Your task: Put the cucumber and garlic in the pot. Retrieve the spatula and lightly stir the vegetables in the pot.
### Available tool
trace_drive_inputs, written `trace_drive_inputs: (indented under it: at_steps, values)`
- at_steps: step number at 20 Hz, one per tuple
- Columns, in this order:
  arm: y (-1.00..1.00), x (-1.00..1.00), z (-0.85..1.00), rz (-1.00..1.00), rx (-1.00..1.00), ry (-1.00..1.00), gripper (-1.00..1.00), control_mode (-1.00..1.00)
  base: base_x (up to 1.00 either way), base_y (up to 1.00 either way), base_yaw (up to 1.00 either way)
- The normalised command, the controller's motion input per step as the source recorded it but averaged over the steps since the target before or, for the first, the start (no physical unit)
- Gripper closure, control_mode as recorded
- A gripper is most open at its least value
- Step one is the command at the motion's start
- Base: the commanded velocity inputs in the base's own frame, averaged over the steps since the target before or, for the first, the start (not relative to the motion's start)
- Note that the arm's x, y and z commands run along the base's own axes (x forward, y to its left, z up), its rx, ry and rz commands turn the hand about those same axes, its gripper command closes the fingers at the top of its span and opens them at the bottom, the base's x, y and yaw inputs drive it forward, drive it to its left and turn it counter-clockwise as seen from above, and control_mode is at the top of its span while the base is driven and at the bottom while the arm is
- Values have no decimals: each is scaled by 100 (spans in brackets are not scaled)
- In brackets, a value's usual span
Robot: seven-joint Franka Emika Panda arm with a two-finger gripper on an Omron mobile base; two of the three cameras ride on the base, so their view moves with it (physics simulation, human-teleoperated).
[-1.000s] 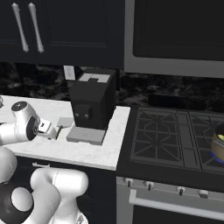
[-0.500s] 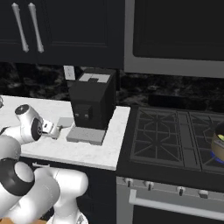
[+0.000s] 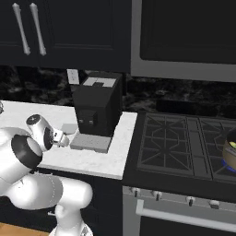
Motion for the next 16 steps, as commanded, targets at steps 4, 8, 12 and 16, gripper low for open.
trace_drive_inputs:
  at_steps: [4,8,12,16]
  values:
    - [0,40,-15,0,0,0,-100,-100,0,0,0]
    - [6,23,-19,0,0,0,-100,-100,0,0,0]
    - [15,11,-18,0,0,0,-100,-100,0,0,0]
    - [18,2,-15,0,0,0,-100,-100,0,0,0]
